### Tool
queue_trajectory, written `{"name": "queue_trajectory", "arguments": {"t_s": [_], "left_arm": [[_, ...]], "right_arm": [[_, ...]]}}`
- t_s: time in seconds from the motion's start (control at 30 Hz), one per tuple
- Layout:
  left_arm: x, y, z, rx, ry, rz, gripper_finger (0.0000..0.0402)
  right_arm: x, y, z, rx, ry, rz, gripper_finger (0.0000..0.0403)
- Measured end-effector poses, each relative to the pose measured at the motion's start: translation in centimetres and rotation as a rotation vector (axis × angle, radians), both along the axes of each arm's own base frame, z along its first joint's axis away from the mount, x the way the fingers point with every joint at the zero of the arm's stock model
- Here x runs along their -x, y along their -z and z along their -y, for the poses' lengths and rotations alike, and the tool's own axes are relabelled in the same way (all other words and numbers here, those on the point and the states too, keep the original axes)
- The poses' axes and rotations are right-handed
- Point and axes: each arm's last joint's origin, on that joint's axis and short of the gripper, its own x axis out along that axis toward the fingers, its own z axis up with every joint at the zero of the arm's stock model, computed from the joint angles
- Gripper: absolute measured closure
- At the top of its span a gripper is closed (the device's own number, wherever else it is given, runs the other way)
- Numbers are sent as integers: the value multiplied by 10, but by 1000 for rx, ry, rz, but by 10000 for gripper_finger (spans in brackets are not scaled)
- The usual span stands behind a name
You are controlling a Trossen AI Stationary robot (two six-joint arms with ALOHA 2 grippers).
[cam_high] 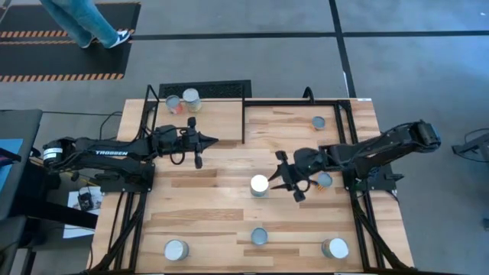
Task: Pick and place cans onto a shelf
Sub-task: Put the large canned tomatoes on the shelf
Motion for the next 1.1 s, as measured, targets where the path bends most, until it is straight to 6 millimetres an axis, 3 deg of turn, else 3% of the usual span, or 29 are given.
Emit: {"name": "queue_trajectory", "arguments": {"t_s": [0.13, 0.23, 0.47, 0.7, 0.93, 1.1], "left_arm": [[0, 0, 0, 0, 0, 1, 401], [0, 0, 0, 0, 1, 1, 401], [0, 1, 0, 6, 0, -5, 401], [-1, 1, 3, 6, 13, -6, 401], [0, 1, 2, 67, -53, 8, 401], [0, 2, 2, 60, -65, -1, 401]], "right_arm": [[-4, 6, -6, 34, 9, -13, 235], [-9, 22, -6, 70, 3, -88, 242], [-38, 35, -10, 207, -55, -223, 261], [-59, 34, -13, 264, -96, -321, 290], [-79, 27, -17, 255, -94, -315, 391], [-104, 19, -13, 175, -10, -309, 387]]}}
